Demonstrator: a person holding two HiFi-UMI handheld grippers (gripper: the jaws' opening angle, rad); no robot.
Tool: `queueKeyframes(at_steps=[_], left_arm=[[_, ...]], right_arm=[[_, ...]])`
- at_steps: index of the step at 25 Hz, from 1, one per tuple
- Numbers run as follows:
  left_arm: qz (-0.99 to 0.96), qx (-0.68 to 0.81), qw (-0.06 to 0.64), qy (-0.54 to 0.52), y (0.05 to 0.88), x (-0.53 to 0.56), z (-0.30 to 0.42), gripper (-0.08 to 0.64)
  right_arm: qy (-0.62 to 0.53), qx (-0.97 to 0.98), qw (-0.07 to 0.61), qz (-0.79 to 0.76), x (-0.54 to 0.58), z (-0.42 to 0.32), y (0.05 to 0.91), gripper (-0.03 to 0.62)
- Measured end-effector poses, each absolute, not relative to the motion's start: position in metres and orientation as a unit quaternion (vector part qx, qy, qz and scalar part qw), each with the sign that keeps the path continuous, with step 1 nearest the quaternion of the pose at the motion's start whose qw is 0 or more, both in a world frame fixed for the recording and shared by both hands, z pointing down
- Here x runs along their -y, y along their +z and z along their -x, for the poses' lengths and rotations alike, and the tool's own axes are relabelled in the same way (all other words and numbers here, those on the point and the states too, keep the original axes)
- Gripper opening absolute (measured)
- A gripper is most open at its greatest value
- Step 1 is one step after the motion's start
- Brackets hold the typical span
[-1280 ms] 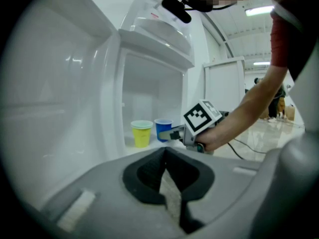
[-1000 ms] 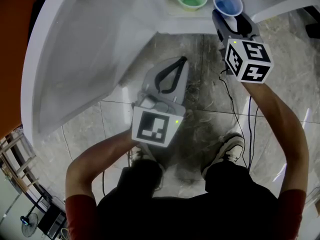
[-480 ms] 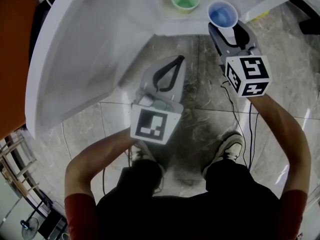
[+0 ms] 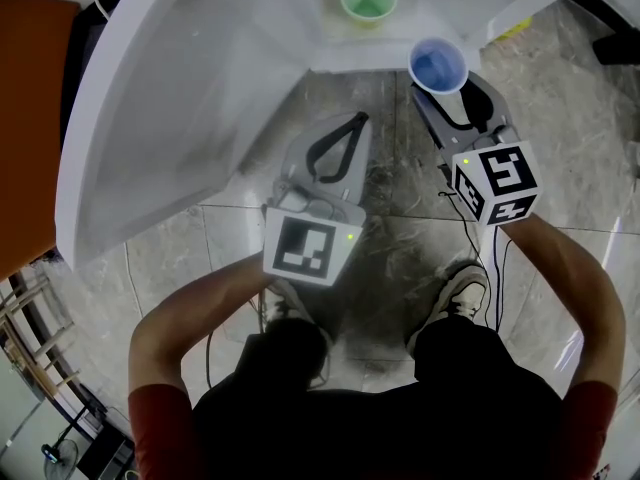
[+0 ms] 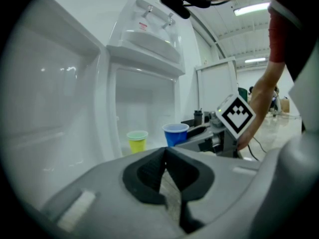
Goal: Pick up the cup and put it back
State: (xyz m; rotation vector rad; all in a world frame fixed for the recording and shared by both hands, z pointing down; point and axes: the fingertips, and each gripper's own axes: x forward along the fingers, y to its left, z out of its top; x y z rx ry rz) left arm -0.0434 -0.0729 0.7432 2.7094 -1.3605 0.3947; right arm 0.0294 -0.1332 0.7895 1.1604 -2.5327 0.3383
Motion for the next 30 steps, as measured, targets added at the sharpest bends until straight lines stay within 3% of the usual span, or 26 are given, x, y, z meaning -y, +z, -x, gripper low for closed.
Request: queueKeyframes(at_steps=[16,30], left_arm=[[-0.889,0.433,0.030,0.146,0.753,0.067,0.045,-0.002],[-0.884,0.437,0.065,0.153,0.767,0.068,0.047,-0.002]], right_arm=[[0.152,0.899,0.225,-0.344,0.075,-0.020,0.837,0.229],[0.154,0.902,0.227,-0.333,0.072,-0.015,0.840,0.229]])
